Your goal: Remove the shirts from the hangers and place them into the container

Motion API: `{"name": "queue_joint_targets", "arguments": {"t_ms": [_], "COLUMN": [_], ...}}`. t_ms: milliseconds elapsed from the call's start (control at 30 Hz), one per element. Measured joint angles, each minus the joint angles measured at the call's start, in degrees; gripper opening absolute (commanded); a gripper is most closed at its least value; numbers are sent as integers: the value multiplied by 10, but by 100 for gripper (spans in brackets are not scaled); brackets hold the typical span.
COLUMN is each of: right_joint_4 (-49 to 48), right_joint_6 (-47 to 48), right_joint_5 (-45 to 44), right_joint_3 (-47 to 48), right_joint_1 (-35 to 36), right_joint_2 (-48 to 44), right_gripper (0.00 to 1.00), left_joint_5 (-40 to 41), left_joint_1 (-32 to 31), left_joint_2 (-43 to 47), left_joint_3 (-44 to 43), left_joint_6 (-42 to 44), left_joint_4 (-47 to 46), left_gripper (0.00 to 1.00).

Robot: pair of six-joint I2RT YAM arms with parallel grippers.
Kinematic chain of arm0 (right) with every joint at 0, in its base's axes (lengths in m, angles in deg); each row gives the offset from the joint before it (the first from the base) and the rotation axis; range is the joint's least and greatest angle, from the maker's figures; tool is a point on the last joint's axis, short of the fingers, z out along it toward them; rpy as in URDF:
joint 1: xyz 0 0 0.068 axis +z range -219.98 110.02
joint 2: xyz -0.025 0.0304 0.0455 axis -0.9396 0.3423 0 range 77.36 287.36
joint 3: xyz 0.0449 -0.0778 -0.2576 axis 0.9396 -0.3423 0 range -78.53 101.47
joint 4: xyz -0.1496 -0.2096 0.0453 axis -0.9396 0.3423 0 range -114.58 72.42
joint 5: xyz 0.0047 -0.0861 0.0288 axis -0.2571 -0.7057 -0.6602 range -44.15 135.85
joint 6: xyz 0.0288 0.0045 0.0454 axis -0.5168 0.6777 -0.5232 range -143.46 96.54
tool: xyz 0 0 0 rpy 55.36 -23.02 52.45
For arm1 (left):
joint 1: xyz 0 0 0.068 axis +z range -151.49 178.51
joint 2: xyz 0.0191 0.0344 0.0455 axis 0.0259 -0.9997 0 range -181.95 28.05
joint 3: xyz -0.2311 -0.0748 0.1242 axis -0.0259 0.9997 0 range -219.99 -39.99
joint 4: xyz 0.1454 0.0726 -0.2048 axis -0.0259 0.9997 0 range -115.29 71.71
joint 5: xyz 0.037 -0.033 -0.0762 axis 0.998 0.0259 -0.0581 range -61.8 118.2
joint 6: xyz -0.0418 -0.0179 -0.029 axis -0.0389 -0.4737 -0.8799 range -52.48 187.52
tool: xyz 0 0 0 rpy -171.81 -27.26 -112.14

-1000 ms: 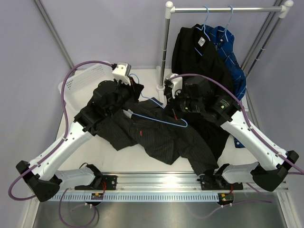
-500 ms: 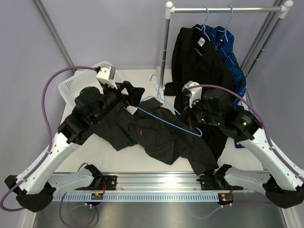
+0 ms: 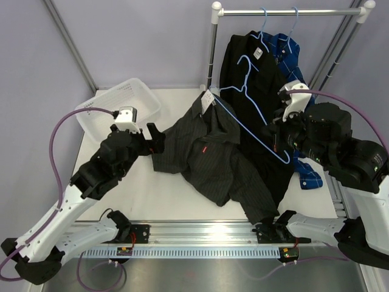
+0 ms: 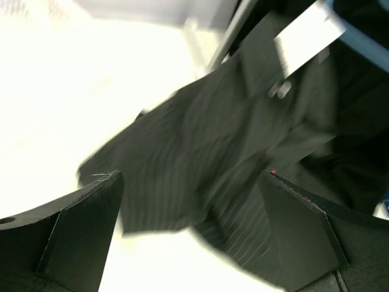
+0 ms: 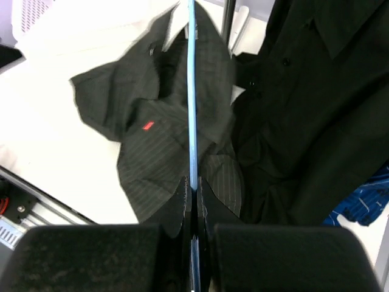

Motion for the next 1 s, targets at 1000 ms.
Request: {"name": "queue_joint_targets", "arguments": {"t_ms": [1000], "right_joint_4": [9], "right_joint_6": [-46], "right_joint_5": [216], "right_joint_3": [-49], "right_joint_1": [-1], "right_joint_2": [17], "right_gripper": [0], "left_joint_5": [-181], "left_joint_1": [2], "left_joint_2": [10], "left_joint_3": [243], "left_joint_6": [57], "left_joint_4": [-271], "left_gripper": [67]}}
